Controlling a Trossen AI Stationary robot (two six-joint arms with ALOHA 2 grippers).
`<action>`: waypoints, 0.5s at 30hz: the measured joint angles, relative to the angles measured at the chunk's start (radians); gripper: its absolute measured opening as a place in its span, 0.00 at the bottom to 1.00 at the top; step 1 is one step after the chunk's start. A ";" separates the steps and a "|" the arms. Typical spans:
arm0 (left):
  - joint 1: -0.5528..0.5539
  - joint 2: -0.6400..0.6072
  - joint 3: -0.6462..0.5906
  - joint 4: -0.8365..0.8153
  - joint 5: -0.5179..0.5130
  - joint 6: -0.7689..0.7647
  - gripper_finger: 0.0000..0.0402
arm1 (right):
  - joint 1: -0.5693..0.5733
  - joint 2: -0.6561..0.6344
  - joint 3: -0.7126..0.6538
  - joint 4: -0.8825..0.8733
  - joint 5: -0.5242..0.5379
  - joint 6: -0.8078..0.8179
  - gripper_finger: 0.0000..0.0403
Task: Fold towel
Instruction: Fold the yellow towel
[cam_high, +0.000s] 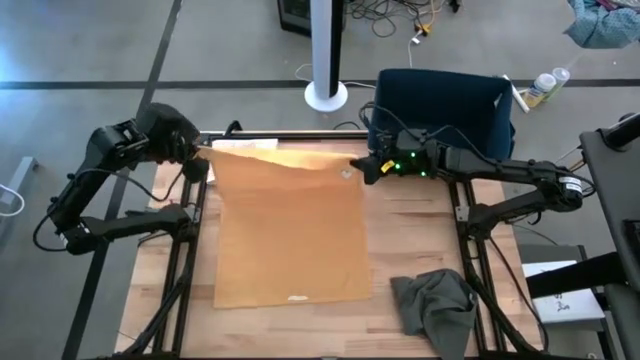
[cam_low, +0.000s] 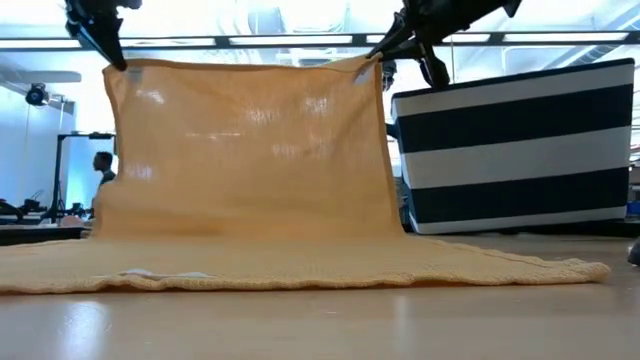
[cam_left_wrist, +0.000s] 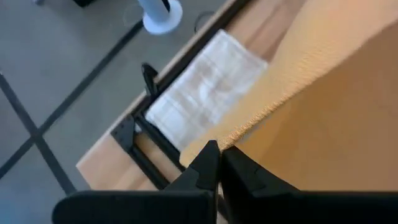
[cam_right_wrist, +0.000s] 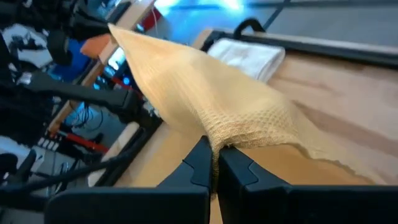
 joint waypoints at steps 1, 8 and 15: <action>0.000 -0.006 -0.004 -0.016 0.006 0.000 0.00 | 0.009 0.000 0.000 -0.013 -0.003 0.007 0.01; 0.000 -0.091 -0.051 -0.130 0.209 -0.052 0.00 | 0.109 -0.006 -0.002 -0.118 -0.029 0.079 0.01; 0.000 -0.203 -0.124 -0.142 0.411 -0.119 0.00 | 0.207 -0.014 -0.002 -0.179 -0.029 0.152 0.01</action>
